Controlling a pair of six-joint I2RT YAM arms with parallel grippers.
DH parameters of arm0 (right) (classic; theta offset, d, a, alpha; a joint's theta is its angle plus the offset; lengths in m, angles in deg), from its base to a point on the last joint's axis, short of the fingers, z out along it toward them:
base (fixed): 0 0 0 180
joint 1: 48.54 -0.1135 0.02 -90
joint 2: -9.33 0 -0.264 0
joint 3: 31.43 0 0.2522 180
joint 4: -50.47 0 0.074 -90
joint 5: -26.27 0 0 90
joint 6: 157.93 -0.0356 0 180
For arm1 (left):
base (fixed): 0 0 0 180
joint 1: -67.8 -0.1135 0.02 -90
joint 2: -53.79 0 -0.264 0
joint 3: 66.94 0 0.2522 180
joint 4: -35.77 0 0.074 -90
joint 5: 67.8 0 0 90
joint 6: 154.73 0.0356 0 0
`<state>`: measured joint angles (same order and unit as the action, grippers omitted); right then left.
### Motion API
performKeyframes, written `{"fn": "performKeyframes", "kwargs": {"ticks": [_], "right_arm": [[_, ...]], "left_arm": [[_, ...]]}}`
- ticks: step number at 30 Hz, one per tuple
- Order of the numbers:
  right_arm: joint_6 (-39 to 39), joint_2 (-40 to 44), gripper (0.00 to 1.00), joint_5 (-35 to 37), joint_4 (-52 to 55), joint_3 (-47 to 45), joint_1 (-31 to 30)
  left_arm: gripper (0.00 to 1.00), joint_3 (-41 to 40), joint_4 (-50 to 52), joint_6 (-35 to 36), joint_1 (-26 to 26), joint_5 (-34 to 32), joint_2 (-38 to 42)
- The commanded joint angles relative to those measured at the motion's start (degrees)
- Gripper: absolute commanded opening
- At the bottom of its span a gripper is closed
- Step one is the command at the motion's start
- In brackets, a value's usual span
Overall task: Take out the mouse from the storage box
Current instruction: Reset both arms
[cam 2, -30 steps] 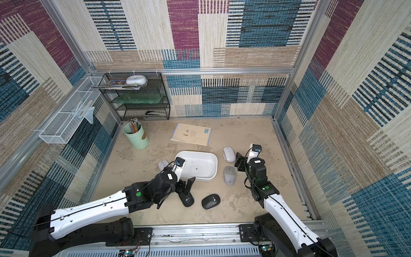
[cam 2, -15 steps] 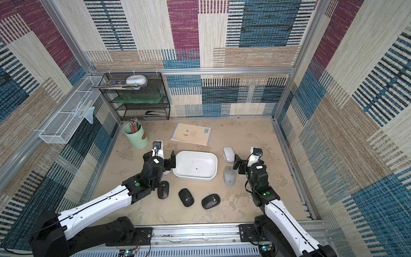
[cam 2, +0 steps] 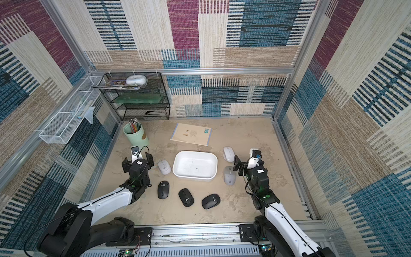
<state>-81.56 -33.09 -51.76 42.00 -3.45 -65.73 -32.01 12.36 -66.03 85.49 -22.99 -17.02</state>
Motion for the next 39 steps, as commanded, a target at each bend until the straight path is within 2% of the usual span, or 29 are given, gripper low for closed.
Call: {"fn": "performKeyframes", "kwargs": {"ticks": [1,6,9,12,15,16,19,20,21,22,23,24,26,28,30,32,34,36,39], "right_arm": [[1.98,0.07,0.99,0.68,-2.35,-0.32,-0.05],[3.23,-0.71,0.99,1.52,-3.23,-0.27,-0.03],[3.95,-1.89,0.99,1.90,-2.49,0.71,-0.04],[5.28,-3.70,0.99,3.67,-3.55,1.38,-0.10],[7.20,-6.05,0.99,5.22,-6.13,1.99,-0.04],[8.80,-6.75,0.99,5.18,-5.80,3.16,-0.04],[10.48,-7.26,0.99,6.89,-0.36,8.26,-0.03],[11.39,-7.17,0.99,7.43,-0.66,9.01,0.02],[11.86,-6.92,0.99,8.40,-1.67,9.00,-0.04],[11.88,-6.72,0.99,9.89,-3.51,8.46,-0.04],[12.82,-6.55,0.99,10.87,-5.53,7.85,-0.04],[14.23,-6.83,0.99,11.74,-7.44,7.24,0.04],[16.81,-8.26,0.99,13.29,-10.59,5.96,0.26],[18.78,-11.13,0.99,14.62,-16.10,3.22,0.65],[18.91,-14.79,0.99,14.73,-21.34,0.80,1.47],[19.19,-19.49,1.00,13.71,-27.46,-1.47,2.38],[19.39,-25.73,1.00,12.37,-34.35,-3.17,3.45],[20.30,-32.06,1.00,10.62,-42.04,-3.96,4.74],[21.98,-35.30,1.00,5.87,-44.70,-2.79,6.32]], "left_arm": [[1.00,0.04,-6.11,3.32,-2.28,4.84,-0.73],[1.00,0.35,-7.12,5.64,-4.68,9.43,-3.52],[1.00,-0.20,-4.27,2.86,-4.68,11.42,-4.71],[1.00,-2.79,-13.01,5.93,-5.38,13.90,-7.85],[0.99,-2.37,-16.50,4.90,-8.55,19.84,-13.21],[0.99,-2.79,-21.37,5.67,-9.63,21.87,-15.62],[0.99,-2.45,-16.09,1.33,-12.69,26.29,-14.71],[1.00,-2.47,-21.85,2.15,-13.25,26.05,-18.91],[1.00,-1.58,-23.15,2.78,-13.38,26.44,-19.40],[1.00,1.47,-11.88,0.96,-13.58,27.29,-16.43],[1.00,1.72,-9.89,0.34,-14.78,29.35,-16.67],[1.00,0.43,-16.96,1.04,-15.07,28.47,-18.84],[1.00,2.00,-9.15,-0.64,-15.05,28.36,-16.31],[1.00,0.46,-16.40,0.76,-14.95,27.96,-18.39],[1.00,1.70,-10.24,-0.47,-15.01,28.37,-16.48],[1.00,0.66,-15.21,0.51,-14.97,27.93,-17.99],[1.00,1.67,-10.71,-0.31,-15.05,28.37,-16.61],[1.00,1.00,-13.73,0.36,-15.03,28.19,-17.68],[1.00,1.44,-11.47,-0.13,-15.06,28.35,-16.86]]}}
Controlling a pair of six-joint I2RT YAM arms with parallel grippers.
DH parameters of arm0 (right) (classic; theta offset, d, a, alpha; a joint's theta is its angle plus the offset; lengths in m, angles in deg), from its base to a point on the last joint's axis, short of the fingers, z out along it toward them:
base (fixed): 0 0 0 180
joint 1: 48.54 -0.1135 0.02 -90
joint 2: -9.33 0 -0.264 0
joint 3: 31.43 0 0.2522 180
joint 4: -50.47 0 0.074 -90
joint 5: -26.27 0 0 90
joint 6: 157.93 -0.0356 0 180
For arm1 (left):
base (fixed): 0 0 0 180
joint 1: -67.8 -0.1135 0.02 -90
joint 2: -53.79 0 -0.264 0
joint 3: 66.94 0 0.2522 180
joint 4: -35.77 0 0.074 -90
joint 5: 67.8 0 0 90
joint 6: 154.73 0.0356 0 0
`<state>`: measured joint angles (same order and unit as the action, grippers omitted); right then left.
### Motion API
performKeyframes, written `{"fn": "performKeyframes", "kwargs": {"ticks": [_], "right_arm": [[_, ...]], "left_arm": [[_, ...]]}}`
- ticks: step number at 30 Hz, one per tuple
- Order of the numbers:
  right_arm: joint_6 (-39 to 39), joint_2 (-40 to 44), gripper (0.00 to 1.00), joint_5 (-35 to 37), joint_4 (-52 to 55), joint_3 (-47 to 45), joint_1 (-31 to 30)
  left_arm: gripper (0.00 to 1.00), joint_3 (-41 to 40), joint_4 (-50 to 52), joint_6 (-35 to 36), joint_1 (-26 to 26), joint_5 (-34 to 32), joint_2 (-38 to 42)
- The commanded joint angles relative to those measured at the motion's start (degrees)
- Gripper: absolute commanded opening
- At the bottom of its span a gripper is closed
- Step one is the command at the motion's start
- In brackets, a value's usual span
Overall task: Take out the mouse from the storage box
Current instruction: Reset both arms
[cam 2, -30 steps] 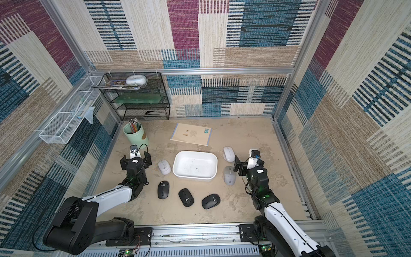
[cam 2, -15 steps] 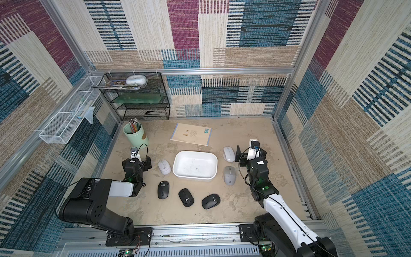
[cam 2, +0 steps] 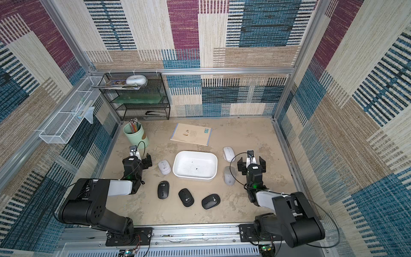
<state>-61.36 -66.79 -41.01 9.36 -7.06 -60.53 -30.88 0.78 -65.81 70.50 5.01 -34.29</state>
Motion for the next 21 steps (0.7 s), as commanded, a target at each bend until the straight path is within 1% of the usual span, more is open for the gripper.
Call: {"fn": "performKeyframes", "kwargs": {"ticks": [1,3,4,5,6,7,8,10,11,13,15,21], "right_arm": [[1.87,-2.63,1.00,-6.99,-12.69,1.22,2.16],[0.67,-6.91,1.00,-10.85,-17.23,1.25,4.65],[-1.30,-8.49,1.00,-10.13,-19.11,1.61,5.98],[-3.32,-8.75,1.00,-12.17,-16.67,2.34,8.06],[-5.35,-9.66,1.00,-17.26,-14.85,2.85,11.09],[-6.61,-12.74,1.00,-19.26,-19.84,2.72,12.61],[-6.64,-14.02,1.00,-19.66,-23.58,2.01,12.78],[-6.38,-11.47,0.99,-20.06,-14.37,4.13,12.88],[-6.37,-10.98,1.00,-20.27,-13.52,4.40,13.02],[-6.63,-11.86,1.00,-19.91,-16.37,3.62,13.01],[-6.40,-11.22,1.00,-20.14,-14.33,4.13,12.98],[-6.48,-11.27,1.00,-20.02,-14.69,3.99,12.97]], "left_arm": [[1.00,0.12,-0.98,-0.12,-0.06,0.18,-0.01],[1.00,0.04,-1.15,-0.10,-0.06,0.23,-0.02],[1.00,0.24,-0.34,-0.30,-0.06,0.39,0.26],[1.00,0.28,-0.25,-0.26,-0.06,0.39,0.25],[1.00,0.20,-0.65,-0.17,-0.06,0.33,0.13],[1.00,0.11,-0.90,-0.15,-0.05,0.25,0.08],[1.00,0.17,-0.87,-0.17,-0.06,0.29,0.10],[1.00,0.26,-0.38,-0.24,-0.06,0.37,0.18],[1.00,0.20,-0.51,-0.19,-0.06,0.40,0.18],[1.00,0.37,-0.35,-0.30,-0.06,0.39,0.03],[1.00,0.36,-0.90,-0.30,-0.19,0.54,-0.31],[1.00,0.19,-0.53,-0.15,-0.24,0.90,0.24]]}}
